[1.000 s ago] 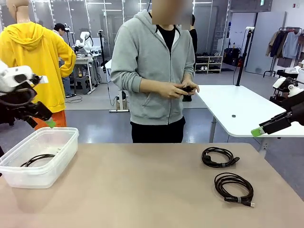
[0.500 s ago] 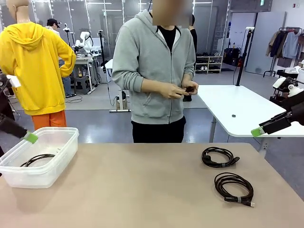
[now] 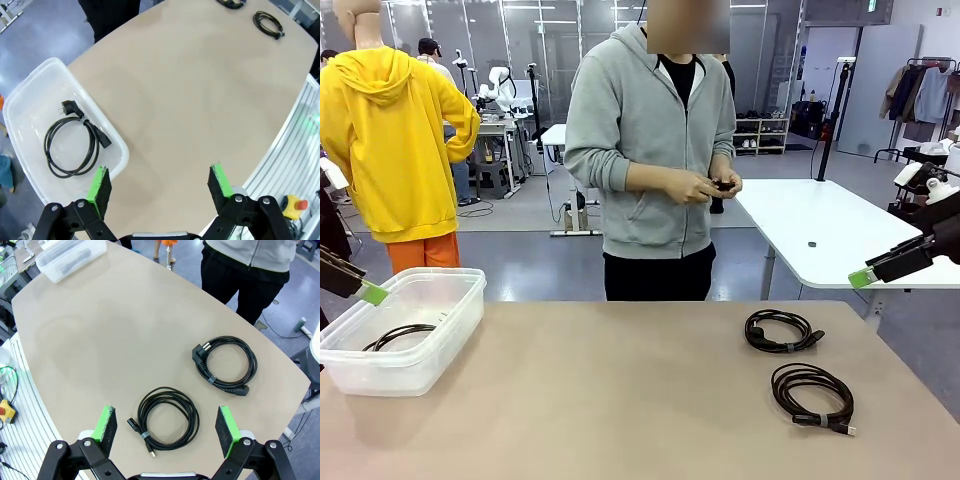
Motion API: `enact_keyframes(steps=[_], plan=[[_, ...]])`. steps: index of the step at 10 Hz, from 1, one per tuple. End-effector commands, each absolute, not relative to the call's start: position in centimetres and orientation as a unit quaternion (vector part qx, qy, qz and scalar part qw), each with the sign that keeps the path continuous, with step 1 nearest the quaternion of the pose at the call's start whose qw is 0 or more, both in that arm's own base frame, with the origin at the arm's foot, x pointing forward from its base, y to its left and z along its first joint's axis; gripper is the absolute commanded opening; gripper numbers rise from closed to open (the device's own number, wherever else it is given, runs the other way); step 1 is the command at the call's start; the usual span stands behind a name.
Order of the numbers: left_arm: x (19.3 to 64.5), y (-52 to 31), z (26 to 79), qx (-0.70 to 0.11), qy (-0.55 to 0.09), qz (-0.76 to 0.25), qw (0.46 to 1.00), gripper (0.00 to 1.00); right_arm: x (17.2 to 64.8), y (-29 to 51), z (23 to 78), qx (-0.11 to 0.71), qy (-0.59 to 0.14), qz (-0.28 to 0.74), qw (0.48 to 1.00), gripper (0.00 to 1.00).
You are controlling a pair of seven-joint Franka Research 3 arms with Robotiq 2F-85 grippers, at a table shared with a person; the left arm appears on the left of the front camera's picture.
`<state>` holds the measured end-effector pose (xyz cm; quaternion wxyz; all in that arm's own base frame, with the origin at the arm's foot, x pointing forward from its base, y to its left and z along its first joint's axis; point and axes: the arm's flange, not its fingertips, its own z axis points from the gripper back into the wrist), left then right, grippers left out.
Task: Organize and store the cables.
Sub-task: Place the Power Cable into the Organizing box.
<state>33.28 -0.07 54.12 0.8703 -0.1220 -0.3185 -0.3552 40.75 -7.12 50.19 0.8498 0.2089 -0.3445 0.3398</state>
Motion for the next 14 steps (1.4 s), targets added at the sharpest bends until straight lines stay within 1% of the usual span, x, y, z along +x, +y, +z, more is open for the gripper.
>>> enact_keyframes(steps=[1, 7, 8, 9, 10, 12, 14], plan=[[33.1, -0.5, 54.4, -0.114, -0.318, -0.349, 0.874, 0.98, 40.7, -7.2, 50.4, 0.207, -0.339, 0.344, 0.851, 1.0], [33.1, -0.5, 54.4, -0.114, -0.318, -0.349, 0.874, 0.98, 40.7, -7.1, 50.2, 0.209, -0.345, 0.34, 0.85, 1.0], [33.1, -0.5, 54.4, -0.114, -0.318, -0.349, 0.874, 0.98, 39.9, -5.1, 51.0, 0.151, -0.34, 0.356, 0.857, 1.0], [33.1, -0.5, 54.4, -0.114, -0.318, -0.349, 0.874, 0.98, 40.8, -3.4, 51.6, 0.067, -0.329, 0.353, 0.873, 1.0], [33.1, -0.5, 54.4, -0.114, -0.318, -0.349, 0.874, 0.98, 42.3, -1.5, 51.7, 0.02, -0.298, 0.403, 0.865, 1.0], [33.1, -0.5, 54.4, -0.114, -0.318, -0.349, 0.874, 0.98, 46.7, 1.0, 51.5, -0.035, -0.247, 0.483, 0.839, 1.0], [33.1, -0.5, 54.4, -0.114, -0.318, -0.349, 0.874, 0.98, 51.0, 2.1, 50.7, -0.037, -0.191, 0.541, 0.819, 1.0]])
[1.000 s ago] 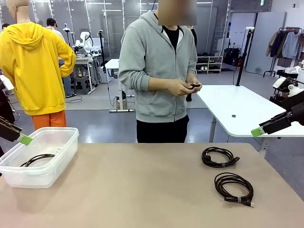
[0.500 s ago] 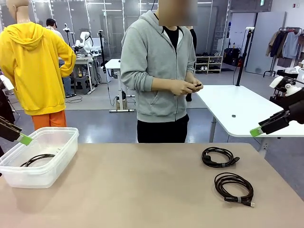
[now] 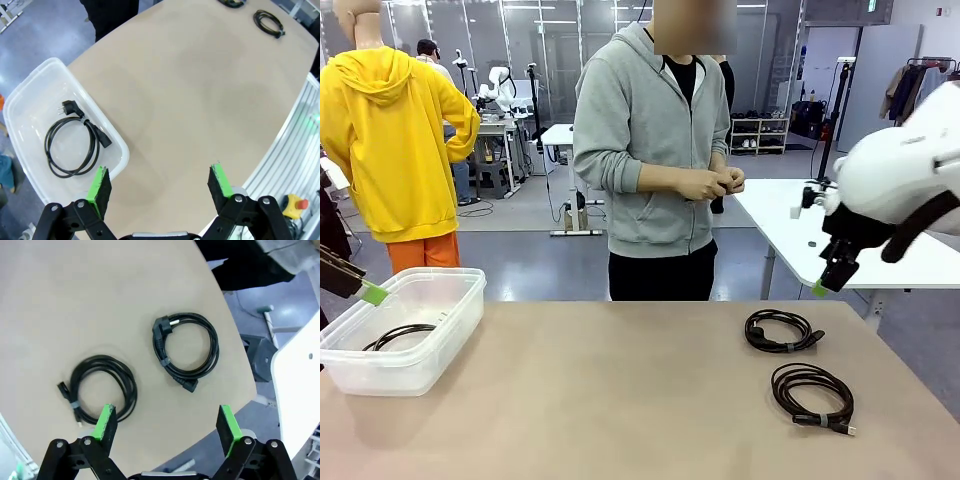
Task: Organize and store the cables.
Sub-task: Place the Power Cable into the Organizing box.
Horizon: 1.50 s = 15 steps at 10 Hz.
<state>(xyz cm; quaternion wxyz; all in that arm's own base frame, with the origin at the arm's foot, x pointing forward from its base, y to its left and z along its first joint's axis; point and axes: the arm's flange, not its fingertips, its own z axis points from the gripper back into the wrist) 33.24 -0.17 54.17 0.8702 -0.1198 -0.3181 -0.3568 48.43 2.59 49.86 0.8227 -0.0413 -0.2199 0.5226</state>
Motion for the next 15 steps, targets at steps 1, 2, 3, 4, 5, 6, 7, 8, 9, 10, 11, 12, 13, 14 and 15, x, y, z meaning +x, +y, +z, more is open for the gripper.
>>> enact_keyframes(steps=[1, 2, 3, 4, 5, 6, 7, 8, 9, 10, 11, 12, 13, 14, 15], plan=[[33.1, -0.5, 54.4, -0.114, -0.318, -0.349, 0.874, 0.98, 52.7, 2.5, 50.3, -0.041, -0.165, 0.574, 0.801, 1.0], [33.1, -0.5, 54.4, -0.114, -0.318, -0.349, 0.874, 0.98, 54.2, 2.8, 49.7, -0.037, -0.143, 0.598, 0.788, 1.0], [33.1, -0.5, 54.4, -0.114, -0.318, -0.349, 0.874, 0.98, 55.5, 3.1, 48.8, -0.028, -0.119, 0.622, 0.773, 1.0], [33.1, -0.5, 54.4, -0.114, -0.318, -0.349, 0.874, 0.98, 56.7, 3.2, 47.9, -0.009, -0.105, 0.641, 0.761, 1.0], [33.1, -0.5, 54.4, -0.114, -0.318, -0.349, 0.874, 0.98, 57.4, 3.2, 47.2, -0.001, -0.094, 0.645, 0.758, 1.0], [33.1, -0.5, 54.4, -0.114, -0.318, -0.349, 0.874, 0.98, 57.9, 3.1, 46.7, 0.007, -0.086, 0.642, 0.762, 1.0], [33.1, -0.5, 54.4, -0.114, -0.318, -0.349, 0.874, 0.98, 58.4, 3.1, 46.0, 0.015, -0.077, 0.645, 0.76, 1.0], [33.1, -0.5, 54.4, -0.114, -0.318, -0.349, 0.874, 0.98, 59.2, 3.4, 44.9, 0.022, -0.069, 0.648, 0.758, 1.0], [33.1, -0.5, 54.4, -0.114, -0.318, -0.349, 0.874, 0.98, 59.9, 3.6, 43.8, 0.025, -0.062, 0.647, 0.76, 1.0], [33.1, -0.5, 54.4, -0.114, -0.318, -0.349, 0.874, 0.98, 60.5, 3.7, 42.3, 0.028, -0.057, 0.645, 0.762, 1.0], [33.1, -0.5, 54.4, -0.114, -0.318, -0.349, 0.874, 0.98, 60.8, 3.7, 40.5, 0.038, -0.051, 0.641, 0.765, 1.0], [33.1, -0.5, 54.4, -0.114, -0.318, -0.349, 0.874, 0.98, 60.9, 3.7, 39.0, 0.044, -0.045, 0.639, 0.767, 1.0], [33.1, -0.5, 54.4, -0.114, -0.318, -0.349, 0.874, 0.98, 61.1, 3.6, 37.4, 0.041, -0.043, 0.637, 0.769, 1.0], [33.1, -0.5, 54.4, -0.114, -0.318, -0.349, 0.874, 0.98, 61.2, 3.6, 36.3, 0.044, -0.042, 0.635, 0.77, 1.0], [33.1, -0.5, 54.4, -0.114, -0.318, -0.349, 0.874, 0.98, 61.3, 3.8, 35.4, 0.047, -0.037, 0.637, 0.768, 1.0]])
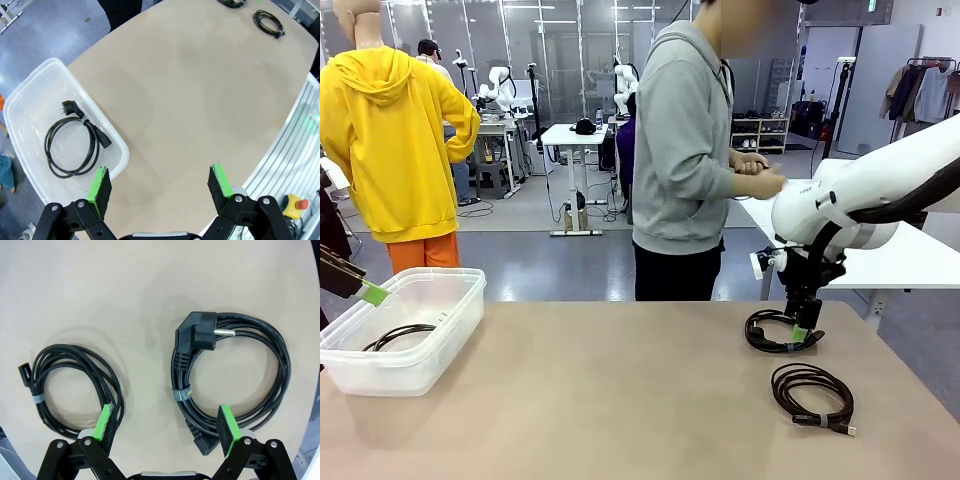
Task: Organize and store the cables.
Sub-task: Place the Power Cable into the Organizing box.
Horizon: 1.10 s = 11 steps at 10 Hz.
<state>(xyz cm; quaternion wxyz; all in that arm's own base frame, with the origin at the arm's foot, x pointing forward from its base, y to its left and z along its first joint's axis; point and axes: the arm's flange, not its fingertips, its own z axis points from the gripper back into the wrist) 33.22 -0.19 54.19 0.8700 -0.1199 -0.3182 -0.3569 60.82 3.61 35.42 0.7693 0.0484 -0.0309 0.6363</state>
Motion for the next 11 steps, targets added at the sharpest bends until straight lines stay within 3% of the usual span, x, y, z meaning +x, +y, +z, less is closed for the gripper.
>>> enact_keyframes(steps=[1, 11], plan=[[33.1, -0.5, 54.4, -0.114, -0.318, -0.349, 0.874, 0.98, 61.5, 3.9, 34.4, 0.05, -0.03, 0.637, 0.769, 1.0], [33.1, -0.5, 54.4, -0.114, -0.318, -0.349, 0.874, 0.98, 63.3, 2.8, 29.9, 0.051, -0.007, 0.613, 0.788, 0.97]])
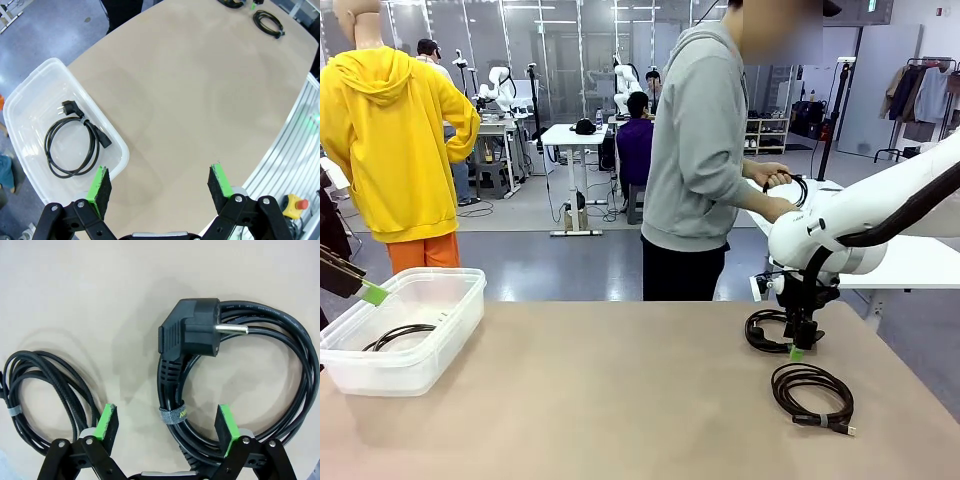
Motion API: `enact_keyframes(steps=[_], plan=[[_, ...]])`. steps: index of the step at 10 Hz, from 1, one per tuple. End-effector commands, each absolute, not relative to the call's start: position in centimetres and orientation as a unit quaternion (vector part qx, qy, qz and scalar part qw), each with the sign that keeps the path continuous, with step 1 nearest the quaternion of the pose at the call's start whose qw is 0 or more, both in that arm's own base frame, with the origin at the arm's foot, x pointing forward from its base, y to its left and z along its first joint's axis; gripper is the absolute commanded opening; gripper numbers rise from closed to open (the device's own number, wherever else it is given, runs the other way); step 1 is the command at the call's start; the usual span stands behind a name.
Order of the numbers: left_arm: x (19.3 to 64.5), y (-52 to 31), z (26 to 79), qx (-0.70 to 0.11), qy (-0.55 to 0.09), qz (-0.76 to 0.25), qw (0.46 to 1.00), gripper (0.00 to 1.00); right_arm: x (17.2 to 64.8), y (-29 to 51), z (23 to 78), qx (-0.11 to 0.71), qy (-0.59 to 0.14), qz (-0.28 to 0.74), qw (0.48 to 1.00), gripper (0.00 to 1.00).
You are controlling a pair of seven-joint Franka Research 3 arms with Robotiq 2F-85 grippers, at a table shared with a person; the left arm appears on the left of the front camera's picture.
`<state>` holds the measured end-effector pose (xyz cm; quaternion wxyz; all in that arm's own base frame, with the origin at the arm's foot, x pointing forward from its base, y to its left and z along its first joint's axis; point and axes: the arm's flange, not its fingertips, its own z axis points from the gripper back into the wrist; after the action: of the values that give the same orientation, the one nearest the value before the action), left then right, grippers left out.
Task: Organize and store the cables.
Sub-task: Place the Power Cable into the Organizing box.
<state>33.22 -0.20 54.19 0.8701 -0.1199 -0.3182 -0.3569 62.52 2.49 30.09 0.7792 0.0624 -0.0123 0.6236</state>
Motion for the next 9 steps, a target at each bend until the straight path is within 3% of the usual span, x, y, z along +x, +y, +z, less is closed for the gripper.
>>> enact_keyframes(steps=[1, 2, 3, 5, 9], plan=[[33.13, -0.49, 54.38, -0.114, -0.318, -0.349, 0.874, 0.98, 63.41, 2.69, 29.82, 0.052, -0.006, 0.611, 0.79, 0.85], [33.13, -0.49, 54.38, -0.114, -0.318, -0.349, 0.874, 0.98, 63.43, 2.7, 29.72, 0.052, -0.004, 0.611, 0.79, 0.71], [33.13, -0.49, 54.38, -0.114, -0.318, -0.349, 0.874, 0.98, 63.37, 2.86, 29.59, 0.047, -0.001, 0.615, 0.787, 0.32], [33.13, -0.49, 54.38, -0.114, -0.318, -0.349, 0.874, 0.98, 63.21, 3.28, 29.76, 0.042, 0.002, 0.619, 0.784, 0.0], [33.13, -0.49, 54.38, -0.114, -0.318, -0.349, 0.874, 0.98, 63.15, 3.32, 30.05, 0.039, 0.002, 0.618, 0.786, 0.0]])
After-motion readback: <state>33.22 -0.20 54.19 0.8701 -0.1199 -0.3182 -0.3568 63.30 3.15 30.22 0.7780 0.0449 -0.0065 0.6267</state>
